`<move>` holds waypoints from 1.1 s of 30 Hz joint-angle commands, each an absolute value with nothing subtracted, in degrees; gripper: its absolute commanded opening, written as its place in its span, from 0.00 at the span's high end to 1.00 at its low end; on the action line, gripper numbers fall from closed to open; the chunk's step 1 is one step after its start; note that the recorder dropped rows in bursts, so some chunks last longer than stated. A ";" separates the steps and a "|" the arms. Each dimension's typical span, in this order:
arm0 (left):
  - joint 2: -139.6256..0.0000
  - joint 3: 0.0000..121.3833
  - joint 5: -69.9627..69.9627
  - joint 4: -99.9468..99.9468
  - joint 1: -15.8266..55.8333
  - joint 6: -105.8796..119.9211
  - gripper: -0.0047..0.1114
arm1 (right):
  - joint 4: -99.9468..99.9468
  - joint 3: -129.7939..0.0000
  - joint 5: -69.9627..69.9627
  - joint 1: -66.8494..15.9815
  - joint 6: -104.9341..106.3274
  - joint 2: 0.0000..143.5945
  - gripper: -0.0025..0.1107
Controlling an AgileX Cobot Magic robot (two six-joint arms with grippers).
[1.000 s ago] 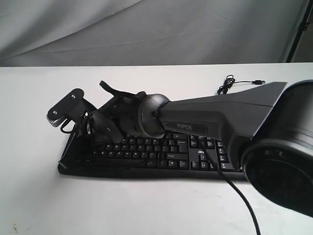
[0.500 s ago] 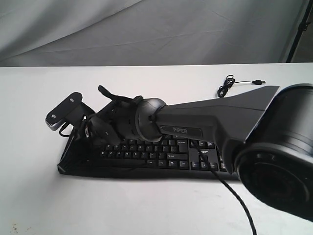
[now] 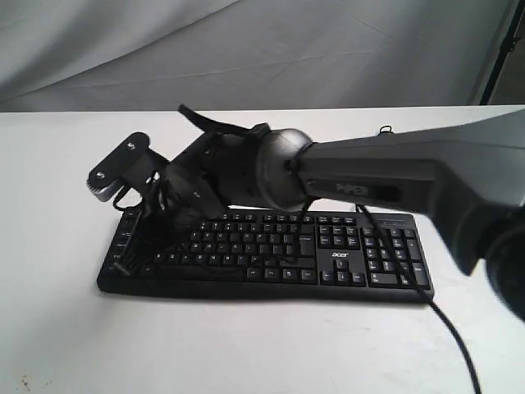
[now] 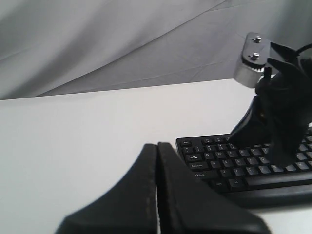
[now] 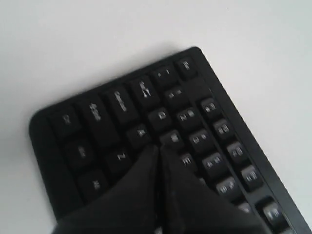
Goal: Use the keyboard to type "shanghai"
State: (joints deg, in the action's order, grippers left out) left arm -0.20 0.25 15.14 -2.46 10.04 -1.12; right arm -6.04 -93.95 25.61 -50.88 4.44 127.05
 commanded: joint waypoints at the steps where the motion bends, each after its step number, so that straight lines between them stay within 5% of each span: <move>1: 0.00 0.00 14.98 -2.51 10.24 -1.28 0.96 | -5.91 -82.59 21.71 -45.98 3.37 120.18 0.98; 6: 0.00 0.00 14.98 -2.51 10.24 -1.28 0.96 | -3.11 -70.74 11.22 -41.45 3.50 115.88 0.98; 33: 0.00 0.00 14.98 -2.51 10.24 -1.28 0.96 | -1.68 -70.48 6.99 -40.62 4.48 119.56 0.98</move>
